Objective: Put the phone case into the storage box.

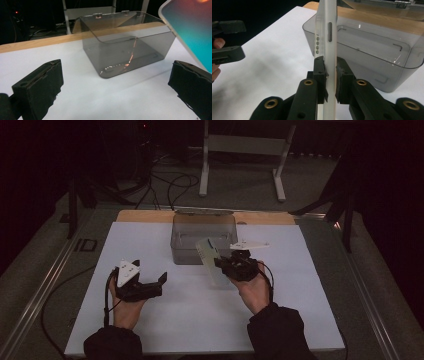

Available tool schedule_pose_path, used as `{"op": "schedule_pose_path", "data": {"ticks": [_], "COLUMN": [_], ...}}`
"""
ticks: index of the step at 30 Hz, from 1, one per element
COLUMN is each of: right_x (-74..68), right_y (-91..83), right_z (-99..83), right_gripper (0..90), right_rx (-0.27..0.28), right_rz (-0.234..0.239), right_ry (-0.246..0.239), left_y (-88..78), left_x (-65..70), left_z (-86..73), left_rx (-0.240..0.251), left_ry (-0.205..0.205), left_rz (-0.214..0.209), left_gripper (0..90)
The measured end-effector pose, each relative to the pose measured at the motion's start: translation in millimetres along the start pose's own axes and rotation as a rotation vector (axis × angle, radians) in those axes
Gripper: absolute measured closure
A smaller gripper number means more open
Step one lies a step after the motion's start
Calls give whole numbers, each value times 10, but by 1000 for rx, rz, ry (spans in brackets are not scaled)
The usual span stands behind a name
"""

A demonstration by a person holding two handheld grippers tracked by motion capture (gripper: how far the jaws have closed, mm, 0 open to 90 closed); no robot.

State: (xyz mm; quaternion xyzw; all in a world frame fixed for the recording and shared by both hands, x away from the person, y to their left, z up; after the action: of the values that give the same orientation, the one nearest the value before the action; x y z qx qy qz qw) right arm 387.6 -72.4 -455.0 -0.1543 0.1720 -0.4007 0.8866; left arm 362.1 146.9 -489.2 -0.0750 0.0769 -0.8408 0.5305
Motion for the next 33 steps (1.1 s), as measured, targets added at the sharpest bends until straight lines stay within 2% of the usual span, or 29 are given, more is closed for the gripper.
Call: {"op": "schedule_pose_path", "data": {"ticks": [8,13,18,22,24,26,30,33], "right_x": [5,7,6,0,-2,-4,-10,-6], "right_y": [-4,-7,-14,-14,-12,-13,-21,-22], "right_z": [39,67,106,127,139,149,182,190], "right_gripper": [810,810,810,810,810,810,810,811], "right_rx": [2,5,9,12,15,15,23,22], "right_rz": [1,-2,-3,-4,-3,-4,1,0], "right_ry": [-5,-13,-18,-20,-21,-21,-18,-19], "left_y": [-220,-349,-467,-520,-532,-538,-529,-523], "left_x": [-179,-250,-316,-327,-333,-329,-348,-366], "left_z": [-38,-150,-269,-327,-361,-375,-431,-465], "left_rx": [37,25,35,37,27,39,35,39], "left_ry": [13,26,7,15,30,40,76,59], "left_rz": [34,45,57,56,61,59,82,89], "left_gripper": [3,3,3,3,3,3,3,3]}}
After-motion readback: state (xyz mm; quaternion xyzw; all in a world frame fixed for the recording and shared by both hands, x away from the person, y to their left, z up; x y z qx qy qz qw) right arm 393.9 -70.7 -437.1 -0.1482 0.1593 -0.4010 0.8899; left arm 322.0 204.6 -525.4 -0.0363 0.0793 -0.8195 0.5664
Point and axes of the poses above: each handheld gripper's, and its own axes: y roughly forward along the jaws, z roughly out of its top, x roughly to its right, the point moved 10 cm from there along y, roughly forward along the jaws, and after that the axes turned 10 degrees about x, right-handed, at the moved point
